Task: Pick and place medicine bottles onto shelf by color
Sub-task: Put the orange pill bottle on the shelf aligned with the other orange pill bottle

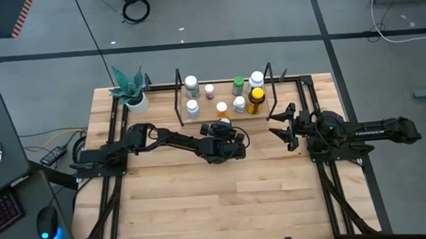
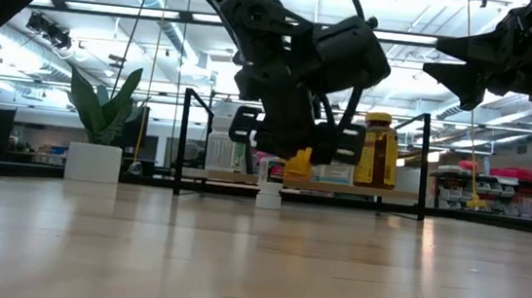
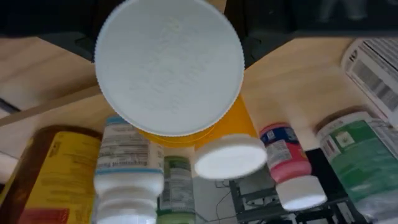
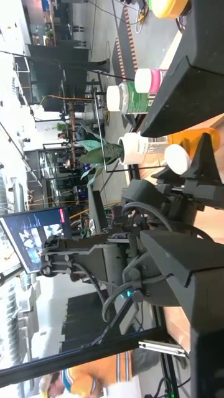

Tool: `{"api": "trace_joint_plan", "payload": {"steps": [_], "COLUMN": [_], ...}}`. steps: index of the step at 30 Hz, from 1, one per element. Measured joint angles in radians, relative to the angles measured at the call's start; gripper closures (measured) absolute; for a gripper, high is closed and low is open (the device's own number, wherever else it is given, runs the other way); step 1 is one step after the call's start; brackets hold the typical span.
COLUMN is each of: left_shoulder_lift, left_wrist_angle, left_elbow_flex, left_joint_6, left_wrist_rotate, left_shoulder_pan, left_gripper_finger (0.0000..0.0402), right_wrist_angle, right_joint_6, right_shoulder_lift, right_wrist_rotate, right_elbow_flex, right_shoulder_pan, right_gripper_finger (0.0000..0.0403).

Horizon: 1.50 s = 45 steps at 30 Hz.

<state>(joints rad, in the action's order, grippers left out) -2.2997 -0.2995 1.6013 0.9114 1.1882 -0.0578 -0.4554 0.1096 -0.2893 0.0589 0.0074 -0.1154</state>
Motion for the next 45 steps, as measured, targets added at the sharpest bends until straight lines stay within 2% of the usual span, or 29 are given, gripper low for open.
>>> {"api": "trace_joint_plan", "payload": {"steps": [45], "left_shoulder_lift": [0.013], "left_wrist_angle": [0.004], "left_elbow_flex": [0.0], "left_joint_6": [-0.111], "left_wrist_rotate": [-0.023], "left_shoulder_pan": [0.061], "left_gripper_finger": [0.0209], "right_wrist_angle": [0.0], "right_joint_6": [0.0], "right_shoulder_lift": [0.0], "right_wrist_rotate": [0.0], "right_elbow_flex": [0.0], "right_shoulder_pan": [0.0], "right_gripper_finger": [0.0138]}}
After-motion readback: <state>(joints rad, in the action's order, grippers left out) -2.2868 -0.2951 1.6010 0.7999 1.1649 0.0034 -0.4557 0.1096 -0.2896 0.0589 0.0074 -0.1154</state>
